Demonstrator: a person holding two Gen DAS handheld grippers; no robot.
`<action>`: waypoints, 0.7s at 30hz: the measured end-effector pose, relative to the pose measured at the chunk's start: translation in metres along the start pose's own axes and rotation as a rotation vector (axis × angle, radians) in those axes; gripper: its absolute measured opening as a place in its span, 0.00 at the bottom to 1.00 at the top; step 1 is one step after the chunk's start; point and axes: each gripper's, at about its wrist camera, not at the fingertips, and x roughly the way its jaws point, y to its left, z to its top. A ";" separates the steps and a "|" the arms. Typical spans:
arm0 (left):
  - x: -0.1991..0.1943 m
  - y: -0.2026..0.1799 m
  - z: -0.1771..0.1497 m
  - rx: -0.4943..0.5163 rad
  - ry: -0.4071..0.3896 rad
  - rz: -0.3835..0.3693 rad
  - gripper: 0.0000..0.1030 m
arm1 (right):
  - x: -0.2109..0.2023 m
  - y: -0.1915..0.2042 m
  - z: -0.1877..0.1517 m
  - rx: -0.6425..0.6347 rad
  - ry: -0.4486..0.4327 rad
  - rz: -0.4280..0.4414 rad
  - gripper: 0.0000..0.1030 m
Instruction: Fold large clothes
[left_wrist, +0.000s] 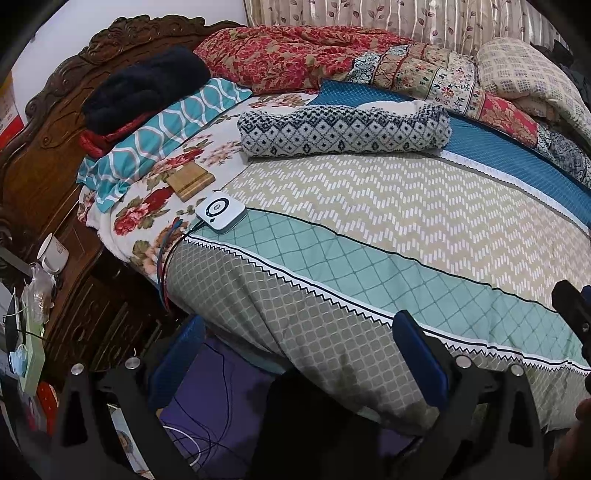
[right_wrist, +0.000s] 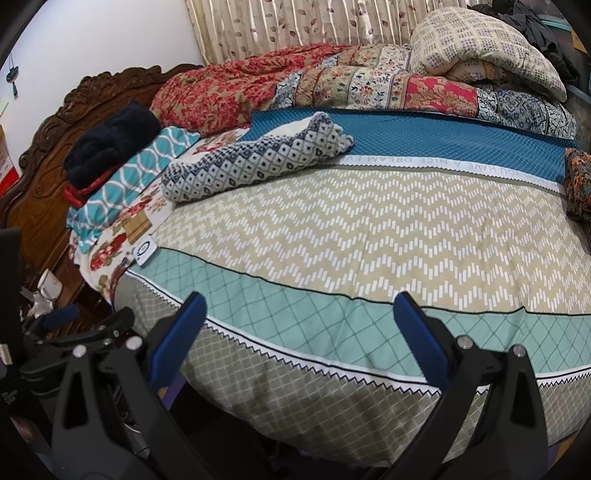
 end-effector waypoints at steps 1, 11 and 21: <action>0.000 0.000 0.000 0.000 0.001 0.000 0.04 | 0.000 -0.001 0.000 0.001 0.001 0.001 0.95; 0.004 0.000 -0.002 0.003 0.010 -0.007 0.04 | 0.000 -0.002 0.001 0.001 0.002 0.002 0.95; 0.006 0.000 -0.001 0.007 0.019 -0.009 0.04 | 0.001 -0.002 0.001 0.002 0.005 0.003 0.95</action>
